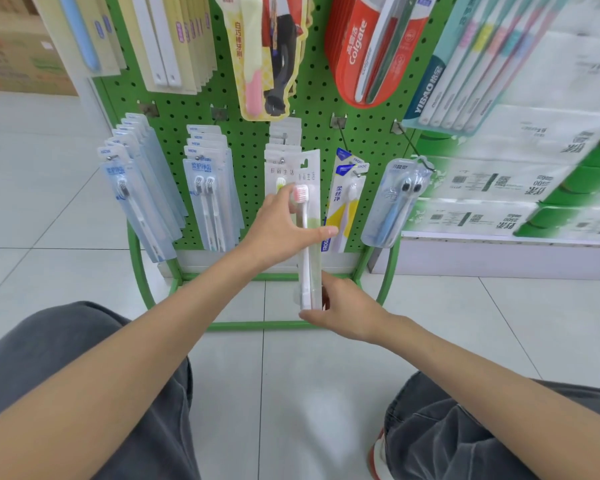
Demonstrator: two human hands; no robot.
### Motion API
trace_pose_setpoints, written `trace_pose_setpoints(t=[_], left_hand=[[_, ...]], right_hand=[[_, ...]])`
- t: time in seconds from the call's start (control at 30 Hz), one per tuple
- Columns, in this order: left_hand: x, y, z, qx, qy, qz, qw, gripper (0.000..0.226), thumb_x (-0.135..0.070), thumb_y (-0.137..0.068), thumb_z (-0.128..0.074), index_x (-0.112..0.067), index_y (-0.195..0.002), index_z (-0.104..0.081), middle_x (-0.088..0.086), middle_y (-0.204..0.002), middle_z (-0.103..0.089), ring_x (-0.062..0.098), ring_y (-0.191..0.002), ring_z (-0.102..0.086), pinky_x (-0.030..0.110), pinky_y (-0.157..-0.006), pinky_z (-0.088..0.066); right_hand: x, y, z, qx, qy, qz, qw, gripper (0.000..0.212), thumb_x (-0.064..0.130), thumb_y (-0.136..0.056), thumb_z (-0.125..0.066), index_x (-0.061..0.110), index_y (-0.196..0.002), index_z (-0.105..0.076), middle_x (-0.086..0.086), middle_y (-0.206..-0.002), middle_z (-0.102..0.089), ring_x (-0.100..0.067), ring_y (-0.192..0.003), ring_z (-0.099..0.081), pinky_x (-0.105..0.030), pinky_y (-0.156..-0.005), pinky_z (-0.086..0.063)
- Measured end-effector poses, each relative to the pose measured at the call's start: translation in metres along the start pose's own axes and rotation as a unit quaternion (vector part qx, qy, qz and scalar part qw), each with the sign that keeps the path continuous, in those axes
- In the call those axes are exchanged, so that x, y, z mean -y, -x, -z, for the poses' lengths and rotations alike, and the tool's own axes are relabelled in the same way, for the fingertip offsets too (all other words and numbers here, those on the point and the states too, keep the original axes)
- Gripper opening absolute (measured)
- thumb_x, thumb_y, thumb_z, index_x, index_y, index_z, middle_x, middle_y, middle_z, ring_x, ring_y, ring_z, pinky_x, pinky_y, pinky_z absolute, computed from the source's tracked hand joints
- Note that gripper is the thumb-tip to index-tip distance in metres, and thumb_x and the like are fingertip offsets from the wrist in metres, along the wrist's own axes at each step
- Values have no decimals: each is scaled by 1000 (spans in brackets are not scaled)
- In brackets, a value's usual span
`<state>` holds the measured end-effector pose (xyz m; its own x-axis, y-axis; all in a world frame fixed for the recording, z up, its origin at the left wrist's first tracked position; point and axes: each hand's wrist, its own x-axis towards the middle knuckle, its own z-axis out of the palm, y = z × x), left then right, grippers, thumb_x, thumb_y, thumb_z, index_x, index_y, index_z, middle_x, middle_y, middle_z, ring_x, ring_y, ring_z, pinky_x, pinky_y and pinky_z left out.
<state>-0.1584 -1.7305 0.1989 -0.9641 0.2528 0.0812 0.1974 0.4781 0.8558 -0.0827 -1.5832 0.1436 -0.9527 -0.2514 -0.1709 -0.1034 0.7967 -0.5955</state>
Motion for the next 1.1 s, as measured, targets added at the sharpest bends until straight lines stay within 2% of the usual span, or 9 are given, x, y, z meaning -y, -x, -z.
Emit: trace_pose_setpoints(t=[0.07, 0.13, 0.27, 0.47, 0.57, 0.63, 0.8, 1.0, 1.1], left_hand=[[-1, 0, 0, -3, 14, -1, 1000, 76, -44, -76, -80, -22, -136, -39, -5, -109, -48, 16, -94, -53, 30, -81, -46], [-2, 0, 1, -8, 43, 15, 999, 79, -35, -81, -76, -25, -144, -30, -8, -110, -49, 19, -92, -61, 35, -81, -52], [0, -2, 4, -27, 90, 20, 995, 70, -14, -89, -66, -26, -148, -30, -12, -109, -54, 16, -96, -64, 37, -80, -57], [1, -5, 5, -38, 169, 48, 984, 20, -7, -92, -64, -20, -108, -62, 6, -101, -72, 22, -99, -69, 43, -87, -56], [0, -4, 2, -17, 228, 77, 970, 15, -4, -94, -62, -18, -102, -62, 8, -104, -72, 24, -100, -70, 41, -86, -58], [0, -5, 1, -12, 251, 83, 964, 14, -4, -95, -60, -15, -103, -62, 9, -106, -71, 24, -98, -70, 39, -86, -58], [-3, -8, 6, -5, 278, 72, 958, 14, -8, -99, -54, -18, -103, -62, 8, -105, -72, 21, -95, -71, 36, -82, -59], [-8, -8, 11, 42, 285, 45, 956, 16, -7, -99, -55, -18, -108, -63, 3, -98, -73, 11, -83, -72, 26, -67, -57], [-8, -5, 10, 76, 259, 35, 962, 18, -7, -99, -54, -20, -104, -65, 1, -94, -73, 11, -82, -72, 23, -64, -56]], right_hand=[[2, 1, 0, -1, 38, 23, 999, 32, 32, -87, -65, 23, -109, -44, -1, -76, -60, -20, -70, -58, -42, -66, -50], [1, 1, -1, 3, 24, 26, 999, 57, 35, -88, -65, 22, -135, -35, 4, -74, -60, -12, -66, -58, -32, -59, -47], [-3, -2, 3, 54, -134, -25, 989, 90, 52, -84, -69, 37, -151, -11, 5, -91, -70, -1, -66, -61, -20, -68, -47], [-5, -9, 10, 27, -204, -5, 979, 78, 34, -83, -77, 31, -144, -29, 6, -94, -71, -4, -68, -62, -27, -66, -53], [-4, -11, 11, -5, -201, 25, 979, 74, 27, -82, -79, 29, -142, -35, 14, -123, -61, 0, -102, -61, -24, -84, -51], [-3, -13, 12, -20, -175, 28, 984, 70, 29, -81, -79, 27, -140, -41, 15, -127, -58, -3, -113, -57, -22, -94, -47], [3, -19, 32, -43, -79, 11, 996, 33, 39, -86, -71, 24, -115, -64, 9, -103, -68, -4, -83, -62, -16, -69, -48], [9, -28, 66, -99, -111, 20, 989, 35, 43, -85, -71, 25, -115, -66, 2, -100, -72, -16, -85, -67, -39, -75, -58], [16, -29, 88, -180, -153, 27, 971, 37, 35, -90, -67, 20, -122, -56, -3, -100, -67, -12, -75, -64, -29, -64, -53]])
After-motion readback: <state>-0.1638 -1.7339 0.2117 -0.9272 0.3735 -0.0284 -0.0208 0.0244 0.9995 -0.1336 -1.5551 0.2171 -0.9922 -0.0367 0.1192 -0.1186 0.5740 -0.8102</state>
